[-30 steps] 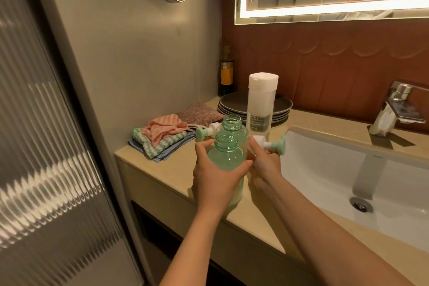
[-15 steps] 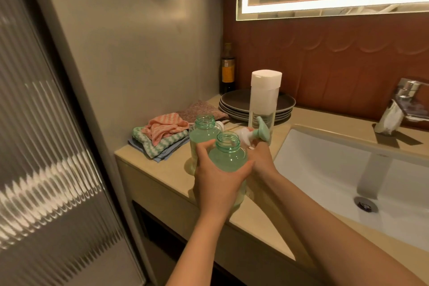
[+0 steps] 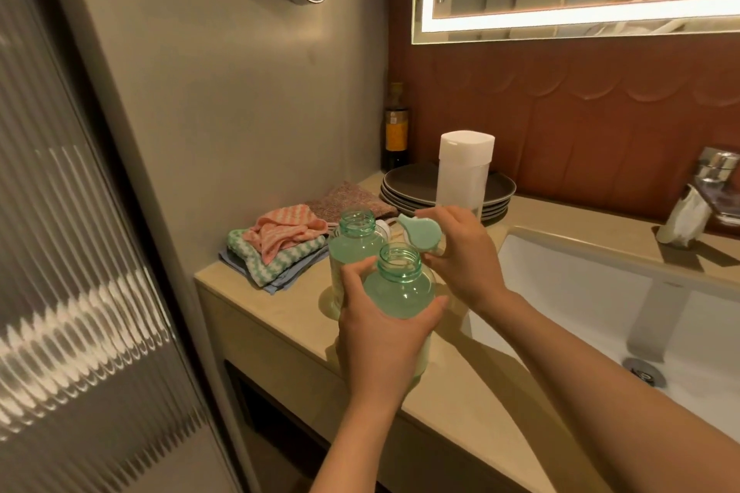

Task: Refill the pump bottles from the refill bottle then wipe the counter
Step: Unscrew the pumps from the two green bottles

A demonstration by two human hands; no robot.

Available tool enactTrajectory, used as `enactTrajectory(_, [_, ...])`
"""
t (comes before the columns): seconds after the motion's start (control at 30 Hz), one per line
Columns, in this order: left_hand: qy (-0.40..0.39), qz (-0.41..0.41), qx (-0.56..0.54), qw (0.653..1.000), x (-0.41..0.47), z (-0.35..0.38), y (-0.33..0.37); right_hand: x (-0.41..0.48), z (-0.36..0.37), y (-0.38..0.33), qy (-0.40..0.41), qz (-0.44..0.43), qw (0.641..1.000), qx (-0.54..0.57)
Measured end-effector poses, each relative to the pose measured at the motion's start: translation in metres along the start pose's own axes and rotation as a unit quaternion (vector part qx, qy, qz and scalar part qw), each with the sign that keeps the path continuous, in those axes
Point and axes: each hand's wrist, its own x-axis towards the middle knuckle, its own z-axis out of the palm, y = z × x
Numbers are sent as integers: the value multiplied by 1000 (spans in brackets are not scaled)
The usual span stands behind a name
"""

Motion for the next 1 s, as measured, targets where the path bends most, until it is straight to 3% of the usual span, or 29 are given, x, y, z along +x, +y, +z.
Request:
enactTrajectory(0.5, [14,-13,-1,1000,0,4,-4,4,49,12,-182,8,965,-190])
enactTrajectory(1.0, [8,-6,-20,1000,-2,4,0,2,25,8,-235,6,956,-176])
